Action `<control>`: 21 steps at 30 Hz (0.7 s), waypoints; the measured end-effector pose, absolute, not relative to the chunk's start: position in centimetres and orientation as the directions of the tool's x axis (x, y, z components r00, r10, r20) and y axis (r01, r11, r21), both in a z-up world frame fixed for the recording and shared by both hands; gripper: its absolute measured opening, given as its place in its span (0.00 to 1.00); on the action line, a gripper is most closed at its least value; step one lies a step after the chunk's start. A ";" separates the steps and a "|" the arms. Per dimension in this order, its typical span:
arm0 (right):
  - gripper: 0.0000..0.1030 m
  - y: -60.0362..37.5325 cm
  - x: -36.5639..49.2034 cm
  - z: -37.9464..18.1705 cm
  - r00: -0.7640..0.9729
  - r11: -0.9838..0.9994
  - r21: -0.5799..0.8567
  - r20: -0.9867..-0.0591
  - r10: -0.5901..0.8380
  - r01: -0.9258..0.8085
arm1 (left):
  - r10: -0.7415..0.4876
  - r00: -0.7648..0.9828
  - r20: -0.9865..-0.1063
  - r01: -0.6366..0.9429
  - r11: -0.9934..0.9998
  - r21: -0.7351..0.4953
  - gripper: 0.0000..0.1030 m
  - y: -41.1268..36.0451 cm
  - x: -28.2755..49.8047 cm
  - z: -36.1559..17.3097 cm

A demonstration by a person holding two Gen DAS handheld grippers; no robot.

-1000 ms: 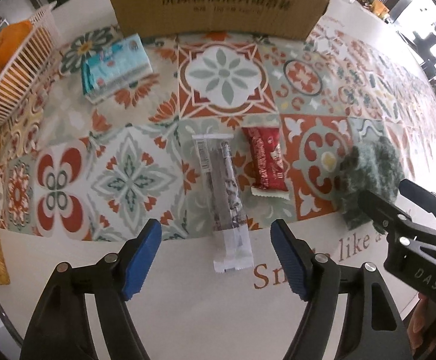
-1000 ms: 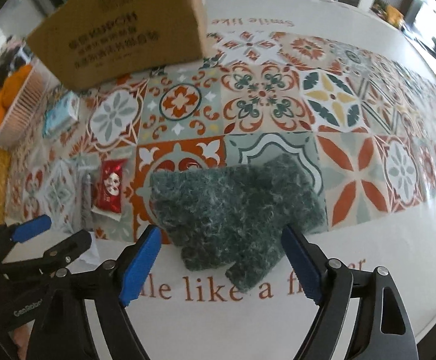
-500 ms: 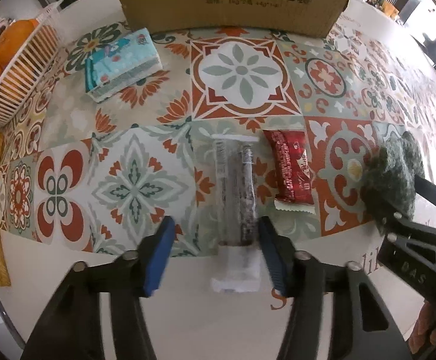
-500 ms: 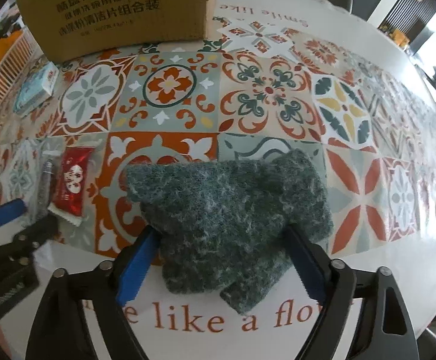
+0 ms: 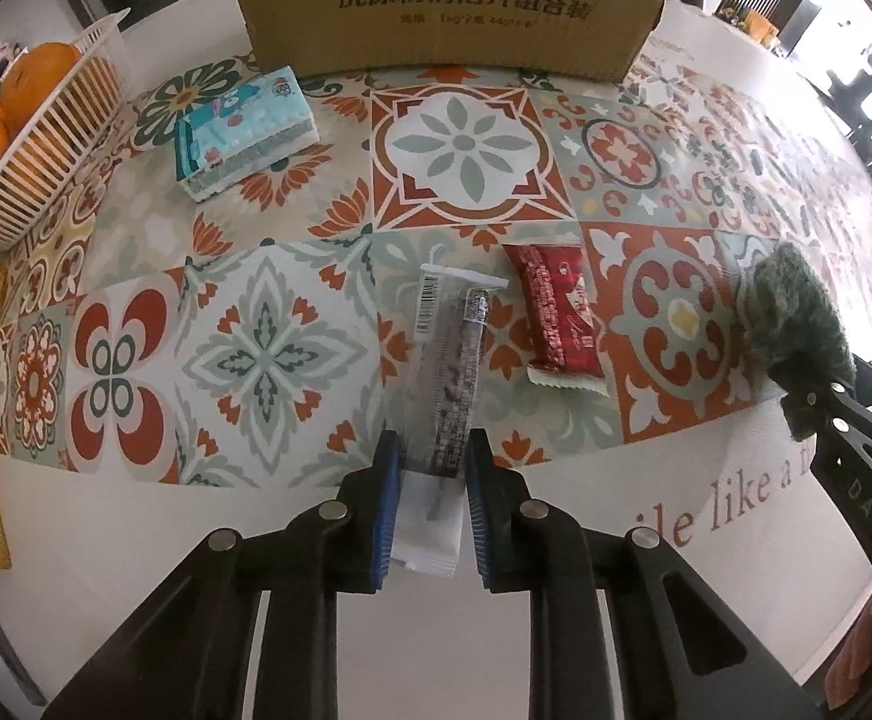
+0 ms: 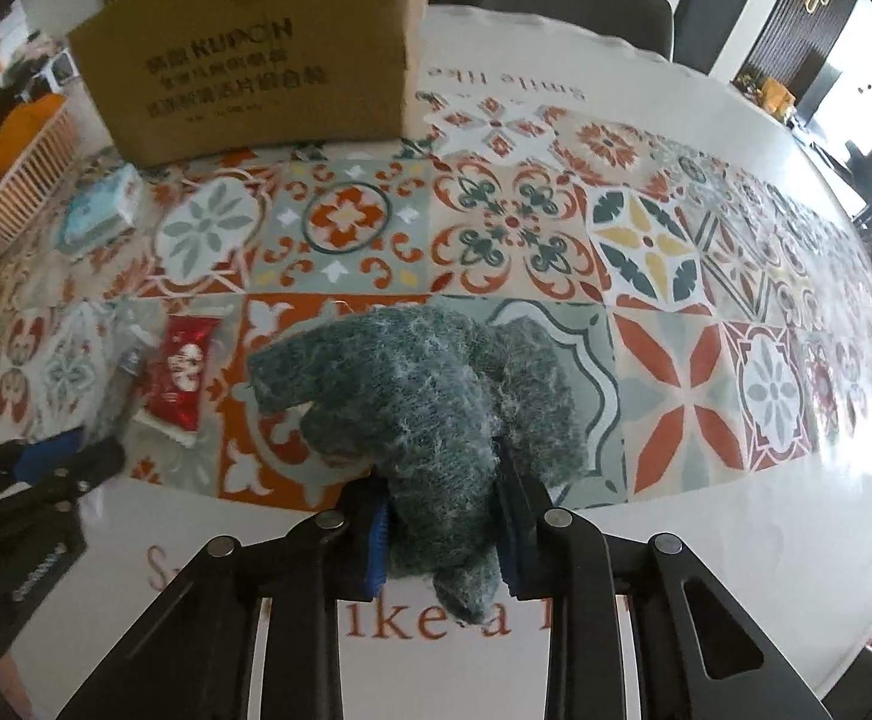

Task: Organize soft objects
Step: 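Close the right tool on the green plush while the left tool closes on the clear tube packet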

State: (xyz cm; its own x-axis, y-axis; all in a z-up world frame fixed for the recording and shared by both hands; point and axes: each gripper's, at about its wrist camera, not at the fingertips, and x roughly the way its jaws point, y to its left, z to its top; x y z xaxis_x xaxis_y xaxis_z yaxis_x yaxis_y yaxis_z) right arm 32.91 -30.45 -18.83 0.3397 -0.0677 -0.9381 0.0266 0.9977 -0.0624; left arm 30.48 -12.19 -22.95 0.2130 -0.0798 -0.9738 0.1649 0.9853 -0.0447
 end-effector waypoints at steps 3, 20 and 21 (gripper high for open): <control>0.28 -29.6 32.2 -17.4 0.371 0.998 -0.057 -0.927 -0.059 0.014 | -0.095 0.235 -0.967 0.169 0.984 -0.056 0.21 -12.0 30.1 -22.2; 0.28 -27.3 32.3 -10.8 0.502 0.993 0.119 -0.858 0.111 -0.016 | -0.216 0.438 -0.873 0.208 0.969 -0.135 0.21 -9.7 30.3 -12.6; 0.28 -27.1 32.5 -10.3 0.511 0.992 0.124 -0.852 0.117 -0.020 | -0.220 0.448 -0.866 0.209 0.968 -0.138 0.21 -9.5 30.6 -12.1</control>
